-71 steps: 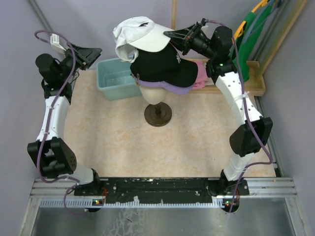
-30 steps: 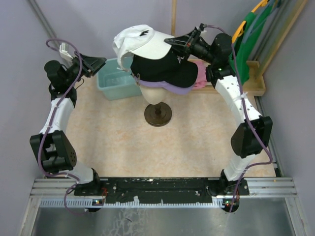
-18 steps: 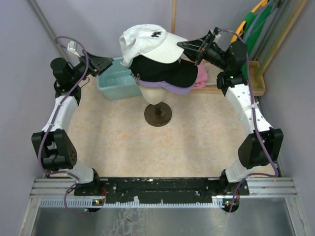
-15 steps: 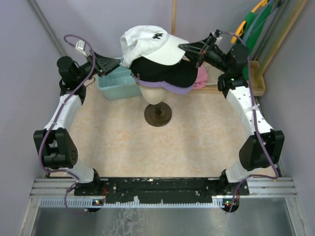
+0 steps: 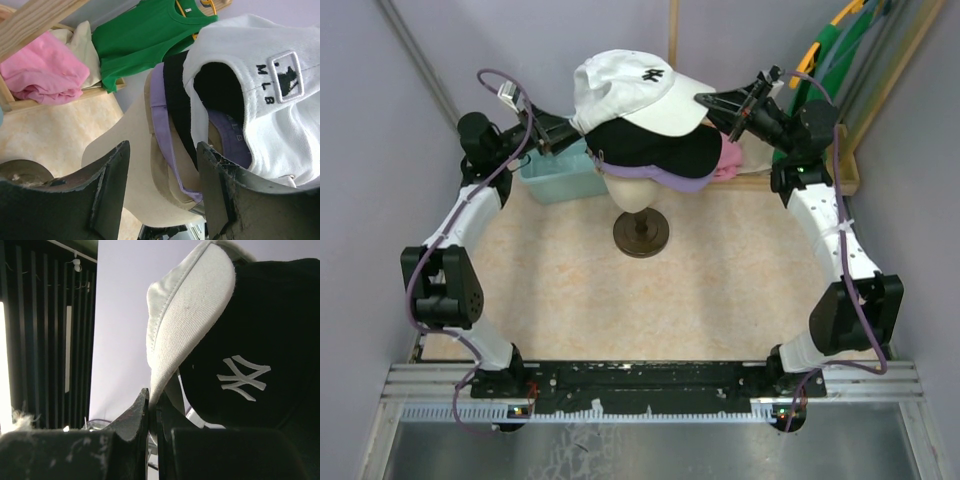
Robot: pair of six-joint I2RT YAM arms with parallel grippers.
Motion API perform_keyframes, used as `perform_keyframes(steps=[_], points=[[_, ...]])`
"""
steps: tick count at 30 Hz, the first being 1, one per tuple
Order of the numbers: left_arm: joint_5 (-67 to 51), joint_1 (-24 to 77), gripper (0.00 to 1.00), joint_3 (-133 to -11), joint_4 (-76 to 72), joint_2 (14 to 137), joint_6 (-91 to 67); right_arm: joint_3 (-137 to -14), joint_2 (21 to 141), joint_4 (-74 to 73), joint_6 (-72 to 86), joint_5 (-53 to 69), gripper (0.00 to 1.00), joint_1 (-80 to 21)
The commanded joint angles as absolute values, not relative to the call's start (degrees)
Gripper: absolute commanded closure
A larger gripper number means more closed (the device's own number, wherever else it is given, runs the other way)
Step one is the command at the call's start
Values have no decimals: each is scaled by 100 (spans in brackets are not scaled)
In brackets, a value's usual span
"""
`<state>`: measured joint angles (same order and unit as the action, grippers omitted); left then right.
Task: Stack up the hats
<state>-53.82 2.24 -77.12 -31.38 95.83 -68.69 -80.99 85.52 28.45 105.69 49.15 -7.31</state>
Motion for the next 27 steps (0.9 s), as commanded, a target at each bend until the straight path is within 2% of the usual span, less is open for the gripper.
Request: perform_keyframes(steps=[1, 10, 27], points=[[-5593, 320, 38, -8043, -3618, 9712, -7139, -8013, 8177, 3415, 10674, 4948, 100, -654], [-5848, 432, 37, -8417, -3993, 9977, -7512, -7820, 8130, 3535, 10705, 4973, 100, -644], [-6354, 511, 47, -8107, -3252, 9605, -6977, -6598, 7687, 4207, 10966, 5094, 100, -170]])
